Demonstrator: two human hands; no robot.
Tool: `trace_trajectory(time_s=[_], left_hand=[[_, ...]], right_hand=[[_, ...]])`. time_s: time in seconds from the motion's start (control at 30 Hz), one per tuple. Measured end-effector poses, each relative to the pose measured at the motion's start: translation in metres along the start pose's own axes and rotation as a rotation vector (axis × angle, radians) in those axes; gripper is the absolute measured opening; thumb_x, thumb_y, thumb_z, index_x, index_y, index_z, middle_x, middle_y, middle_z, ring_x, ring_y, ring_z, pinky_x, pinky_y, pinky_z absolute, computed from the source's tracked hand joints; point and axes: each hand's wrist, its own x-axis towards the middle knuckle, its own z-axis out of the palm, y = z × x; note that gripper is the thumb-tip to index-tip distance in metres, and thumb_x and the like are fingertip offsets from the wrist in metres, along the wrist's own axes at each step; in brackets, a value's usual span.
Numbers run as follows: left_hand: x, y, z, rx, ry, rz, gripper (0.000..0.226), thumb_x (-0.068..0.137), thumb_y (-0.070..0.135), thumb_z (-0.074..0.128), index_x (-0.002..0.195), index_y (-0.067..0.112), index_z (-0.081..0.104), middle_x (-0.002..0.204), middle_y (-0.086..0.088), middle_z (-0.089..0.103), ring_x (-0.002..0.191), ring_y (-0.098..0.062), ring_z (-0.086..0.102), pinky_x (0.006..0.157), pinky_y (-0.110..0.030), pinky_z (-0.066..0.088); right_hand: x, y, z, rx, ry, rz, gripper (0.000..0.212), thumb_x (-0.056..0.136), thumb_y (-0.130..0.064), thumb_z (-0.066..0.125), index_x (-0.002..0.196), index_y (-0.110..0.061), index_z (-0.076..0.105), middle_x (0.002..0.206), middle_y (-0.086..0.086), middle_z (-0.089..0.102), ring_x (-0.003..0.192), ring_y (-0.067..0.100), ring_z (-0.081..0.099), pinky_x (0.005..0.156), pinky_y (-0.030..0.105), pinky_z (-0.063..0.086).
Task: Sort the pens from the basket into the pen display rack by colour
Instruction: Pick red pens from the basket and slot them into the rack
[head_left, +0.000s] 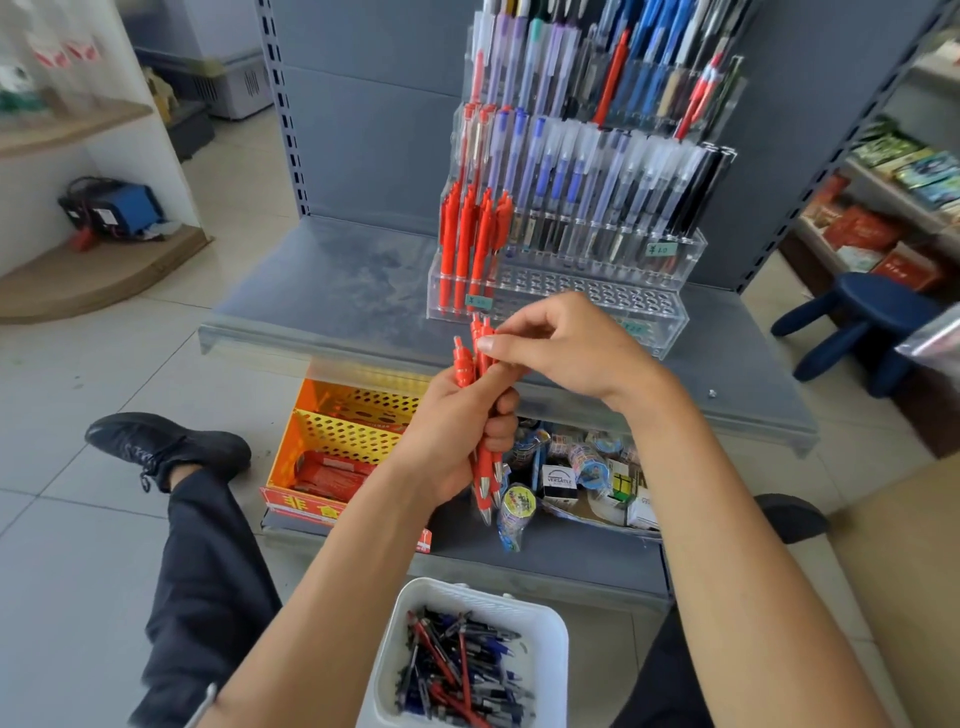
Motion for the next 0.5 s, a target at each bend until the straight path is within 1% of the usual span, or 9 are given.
trace_trajectory(time_s=[0.07,0.1,0.17,0.23,0.33,0.4,0.43,0.47,0.5], left_hand=[[-0.003,0.000,0.005,0.019,-0.018,0.001,0.023,0.103,0.018,0.055,0.081,0.014,0.060,0.061,0.001,0.040,0.047,-0.008,0.031,0.042,-0.019,0.026],[-0.004,-0.001,0.007,0.028,-0.022,0.001,0.022,0.103,0.018,0.056,0.082,0.014,0.060,0.061,0.001,0.040,0.047,-0.008,0.031,0.043,-0.019,0.026],[-0.008,-0.001,0.011,0.050,-0.021,0.007,0.020,0.102,0.017,0.057,0.082,0.013,0.058,0.061,0.002,0.041,0.048,-0.009,0.031,0.043,-0.019,0.026],[-0.011,-0.002,0.015,0.062,-0.022,0.022,0.021,0.100,0.016,0.059,0.080,0.013,0.055,0.060,0.001,0.041,0.048,-0.009,0.032,0.043,-0.019,0.028],[-0.014,-0.003,0.018,0.061,-0.032,0.050,0.025,0.097,0.018,0.065,0.076,0.016,0.051,0.058,0.002,0.041,0.048,-0.009,0.033,0.043,-0.019,0.031],[-0.015,-0.005,0.018,0.070,-0.025,0.072,0.030,0.096,0.023,0.066,0.073,0.019,0.049,0.058,0.002,0.039,0.048,-0.010,0.032,0.044,-0.020,0.030],[-0.015,-0.006,0.017,0.071,-0.018,0.082,0.031,0.096,0.024,0.066,0.072,0.020,0.048,0.058,0.002,0.038,0.047,-0.011,0.031,0.044,-0.021,0.029],[-0.015,-0.006,0.017,0.072,-0.010,0.089,0.031,0.097,0.026,0.065,0.071,0.021,0.050,0.058,0.002,0.036,0.047,-0.011,0.030,0.044,-0.021,0.028],[-0.015,-0.007,0.016,0.072,-0.007,0.097,0.030,0.098,0.027,0.064,0.071,0.022,0.053,0.058,0.001,0.034,0.047,-0.011,0.028,0.044,-0.021,0.027]], right_hand=[[-0.007,-0.002,-0.006,0.005,0.003,0.018,0.021,0.086,-0.042,0.077,0.079,-0.022,0.081,0.077,-0.004,0.076,0.083,0.014,0.072,0.085,0.037,0.059],[-0.010,-0.002,-0.008,-0.006,0.007,0.022,0.023,0.085,-0.043,0.077,0.076,-0.022,0.080,0.075,-0.004,0.076,0.080,0.013,0.072,0.082,0.035,0.059],[-0.018,-0.005,-0.013,-0.036,0.022,0.010,0.025,0.084,-0.045,0.079,0.073,-0.022,0.080,0.071,-0.007,0.075,0.073,0.008,0.070,0.074,0.029,0.057],[-0.024,-0.007,-0.015,-0.041,0.035,-0.002,0.025,0.082,-0.045,0.081,0.072,-0.021,0.080,0.068,-0.006,0.074,0.067,0.007,0.068,0.069,0.027,0.055],[-0.028,-0.007,-0.016,0.030,0.075,-0.006,0.023,0.085,-0.040,0.079,0.072,-0.021,0.079,0.062,-0.006,0.071,0.061,-0.001,0.063,0.067,0.023,0.050],[-0.026,-0.004,-0.016,0.095,0.193,-0.001,0.022,0.086,-0.040,0.078,0.076,-0.020,0.079,0.062,-0.009,0.070,0.063,-0.003,0.063,0.068,0.022,0.048],[-0.025,-0.002,-0.016,0.119,0.248,0.001,0.022,0.086,-0.040,0.078,0.078,-0.020,0.078,0.066,-0.010,0.070,0.067,-0.001,0.064,0.069,0.023,0.049],[-0.025,-0.001,-0.016,0.141,0.272,0.003,0.022,0.085,-0.040,0.078,0.080,-0.019,0.078,0.070,-0.008,0.072,0.072,0.002,0.068,0.072,0.026,0.053],[-0.025,-0.001,-0.016,0.161,0.261,0.004,0.021,0.084,-0.040,0.080,0.082,-0.019,0.078,0.075,-0.005,0.075,0.076,0.007,0.071,0.075,0.029,0.057]])
